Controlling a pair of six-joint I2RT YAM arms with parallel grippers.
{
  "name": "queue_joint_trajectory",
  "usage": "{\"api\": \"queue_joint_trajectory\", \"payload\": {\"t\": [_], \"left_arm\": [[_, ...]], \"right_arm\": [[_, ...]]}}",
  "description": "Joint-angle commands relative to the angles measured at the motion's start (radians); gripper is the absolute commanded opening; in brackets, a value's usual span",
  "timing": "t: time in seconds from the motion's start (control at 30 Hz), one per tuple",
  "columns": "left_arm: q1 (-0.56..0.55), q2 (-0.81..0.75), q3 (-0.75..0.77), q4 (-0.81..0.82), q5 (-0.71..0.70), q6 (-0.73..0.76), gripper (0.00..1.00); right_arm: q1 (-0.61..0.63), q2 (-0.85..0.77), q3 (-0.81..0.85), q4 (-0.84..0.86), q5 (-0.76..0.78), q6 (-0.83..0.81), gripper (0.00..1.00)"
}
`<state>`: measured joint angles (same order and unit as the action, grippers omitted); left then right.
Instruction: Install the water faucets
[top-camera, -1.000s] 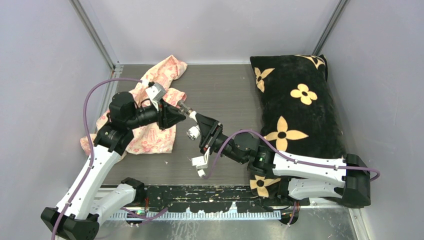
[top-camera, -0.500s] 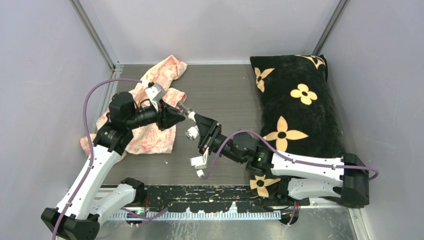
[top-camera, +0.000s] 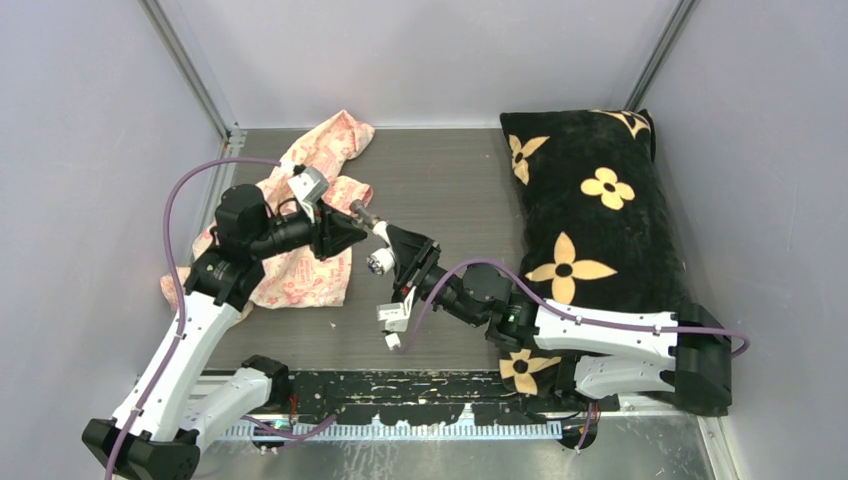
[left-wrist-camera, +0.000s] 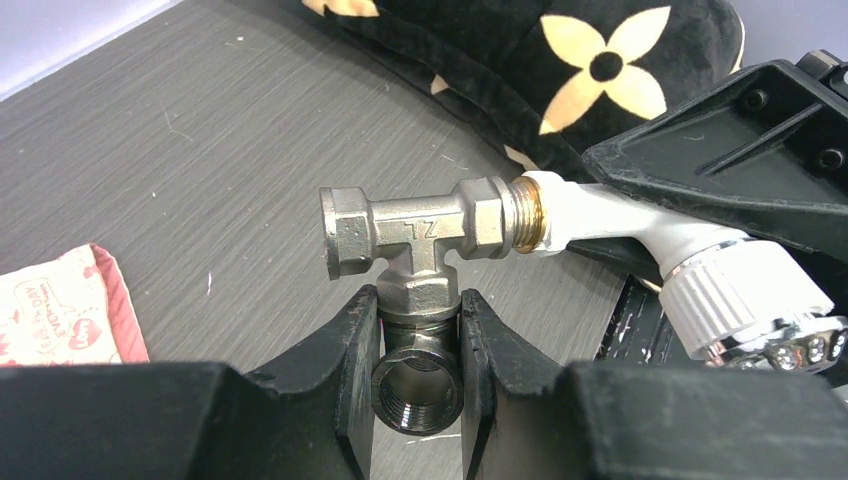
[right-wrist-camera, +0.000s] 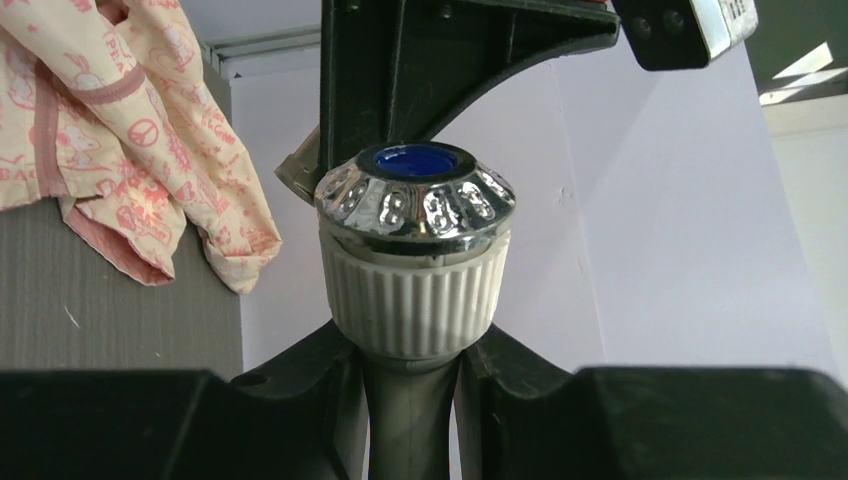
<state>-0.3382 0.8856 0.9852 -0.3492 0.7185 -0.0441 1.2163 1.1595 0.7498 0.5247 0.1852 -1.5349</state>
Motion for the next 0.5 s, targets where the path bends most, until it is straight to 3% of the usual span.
{"api": "queue_joint_trajectory", "payload": {"t": [0.0, 0.27, 0.47], "left_arm": [[-0.018, -0.038, 0.020, 0.073, 0.117, -0.018, 0.00], [-0.018, -0.043, -0.005, 0.141, 0.106, -0.056, 0.00], [-0.018, -0.036, -0.013, 0.170, 0.104, -0.068, 0.00]], "right_arm": [[-0.005, 0.021, 0.011, 0.162, 0.031, 0.171, 0.01], [-0.005, 0.051, 0.014, 0.302, 0.117, 0.444, 0.01], [-0.005, 0.034, 0.039, 0.283, 0.135, 0.700, 0.01]]}}
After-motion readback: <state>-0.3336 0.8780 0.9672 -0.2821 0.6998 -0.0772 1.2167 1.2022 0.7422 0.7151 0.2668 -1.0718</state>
